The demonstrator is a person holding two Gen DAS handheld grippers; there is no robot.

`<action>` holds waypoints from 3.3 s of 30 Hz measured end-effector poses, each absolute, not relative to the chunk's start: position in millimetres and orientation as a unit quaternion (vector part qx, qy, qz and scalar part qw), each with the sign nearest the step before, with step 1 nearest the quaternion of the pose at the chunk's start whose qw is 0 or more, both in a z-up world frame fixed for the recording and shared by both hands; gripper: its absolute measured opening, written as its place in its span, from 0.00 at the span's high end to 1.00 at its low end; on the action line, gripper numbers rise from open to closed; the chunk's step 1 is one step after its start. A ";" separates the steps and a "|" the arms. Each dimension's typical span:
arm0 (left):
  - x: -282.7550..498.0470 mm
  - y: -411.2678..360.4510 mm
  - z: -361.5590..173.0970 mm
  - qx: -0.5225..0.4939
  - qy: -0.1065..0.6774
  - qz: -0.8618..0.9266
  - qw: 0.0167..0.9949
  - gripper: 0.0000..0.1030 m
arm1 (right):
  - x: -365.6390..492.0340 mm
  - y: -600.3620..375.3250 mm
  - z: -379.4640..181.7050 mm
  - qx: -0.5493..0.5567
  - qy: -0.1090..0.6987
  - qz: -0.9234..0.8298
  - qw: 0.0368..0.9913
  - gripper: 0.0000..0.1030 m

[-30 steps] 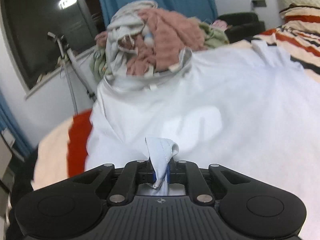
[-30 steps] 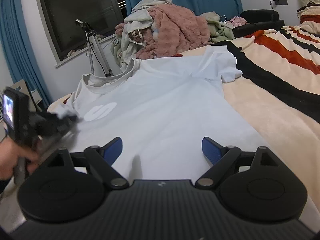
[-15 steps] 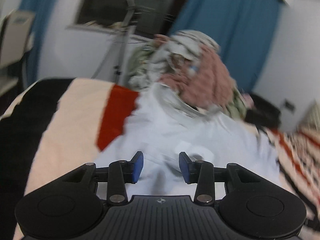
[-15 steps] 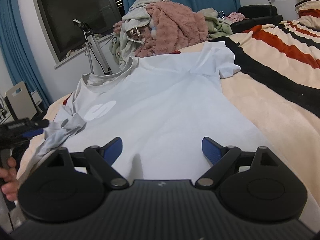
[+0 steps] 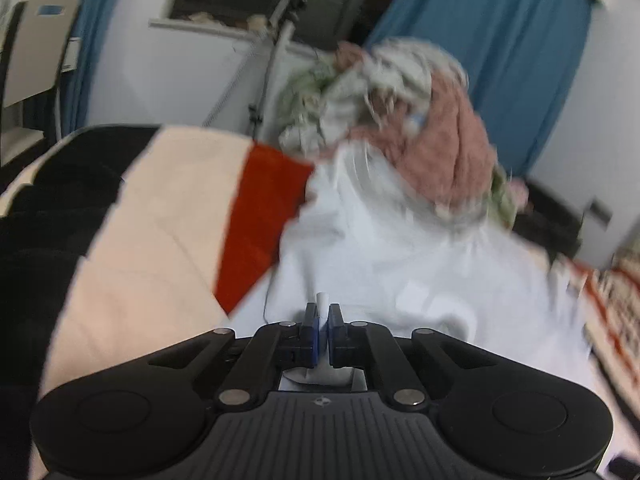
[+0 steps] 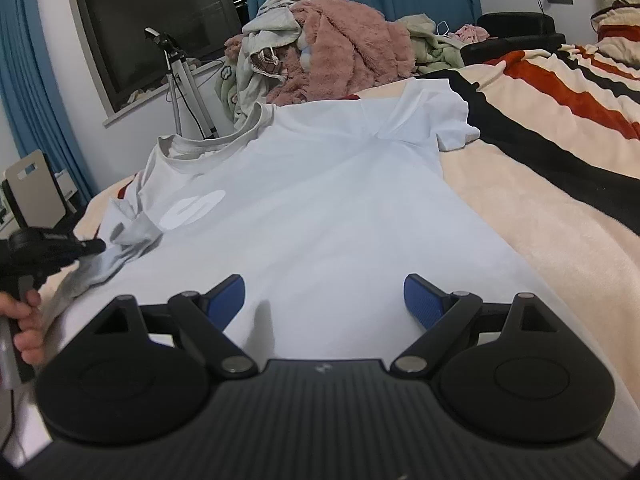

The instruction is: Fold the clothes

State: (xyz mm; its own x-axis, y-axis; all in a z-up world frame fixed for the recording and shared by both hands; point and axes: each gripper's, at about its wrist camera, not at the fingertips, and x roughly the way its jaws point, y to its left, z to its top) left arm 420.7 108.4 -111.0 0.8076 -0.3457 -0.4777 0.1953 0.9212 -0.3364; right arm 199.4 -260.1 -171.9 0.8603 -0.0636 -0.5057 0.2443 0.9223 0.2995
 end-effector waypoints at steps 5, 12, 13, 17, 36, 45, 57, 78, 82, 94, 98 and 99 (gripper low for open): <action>451.0 144.1 -56.7 -0.137 0.193 -0.119 0.964 0.98 | 199.9 -256.3 -173.5 0.171 0.254 -0.080 0.949 0.15; 516.8 201.3 -16.6 -0.053 0.157 0.046 0.985 0.98 | 203.8 -251.4 -178.0 0.157 0.261 -0.082 0.949 0.15; 523.4 209.0 -21.4 -0.041 0.165 0.073 0.983 0.97 | 204.6 -250.1 -178.1 0.154 0.260 -0.082 0.950 0.15; 521.9 244.8 -43.2 -0.069 0.183 0.131 0.972 0.72 | 207.3 -247.6 -179.3 0.148 0.261 -0.083 0.950 0.15; 400.2 240.6 -120.6 -0.265 0.273 0.051 0.924 0.95 | 203.6 -249.0 -177.2 0.152 0.266 -0.091 0.948 0.15; 355.0 272.6 -92.7 -0.193 0.178 0.119 0.958 0.98 | 204.9 -249.2 -179.1 0.142 0.259 -0.097 0.950 0.15; 320.4 186.8 -80.8 -0.051 0.234 0.093 0.966 0.21 | 191.6 -242.3 -160.7 0.098 0.221 -0.065 0.968 0.15; 36.9 16.3 -44.0 -0.061 0.188 -0.083 0.977 0.01 | 74.8 -252.1 -81.1 0.084 0.087 -0.004 0.993 0.15; 29.8 17.7 -56.0 -0.043 0.183 -0.077 0.979 0.01 | 65.4 -256.5 -76.2 0.093 0.087 -0.013 0.992 0.15; 54.5 50.3 -68.3 -0.105 0.201 -0.060 0.972 0.00 | 73.0 -254.2 -82.3 0.093 0.098 -0.015 0.991 0.15; 56.2 44.4 -71.0 -0.092 0.207 -0.057 0.972 0.00 | 83.1 -263.9 -86.2 0.126 0.107 -0.017 0.986 0.15; 56.3 42.6 -71.9 -0.089 0.208 -0.057 0.972 0.00 | 88.7 -272.0 -89.1 0.150 0.110 -0.018 0.982 0.15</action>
State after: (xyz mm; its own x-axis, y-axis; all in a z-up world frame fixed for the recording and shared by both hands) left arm 56.3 42.6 -71.9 0.9073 -0.1473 -0.3939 0.0732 0.9777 -0.1968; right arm 88.7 -272.0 -89.1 0.9754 -0.0025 -0.2206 0.0684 0.9541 0.2916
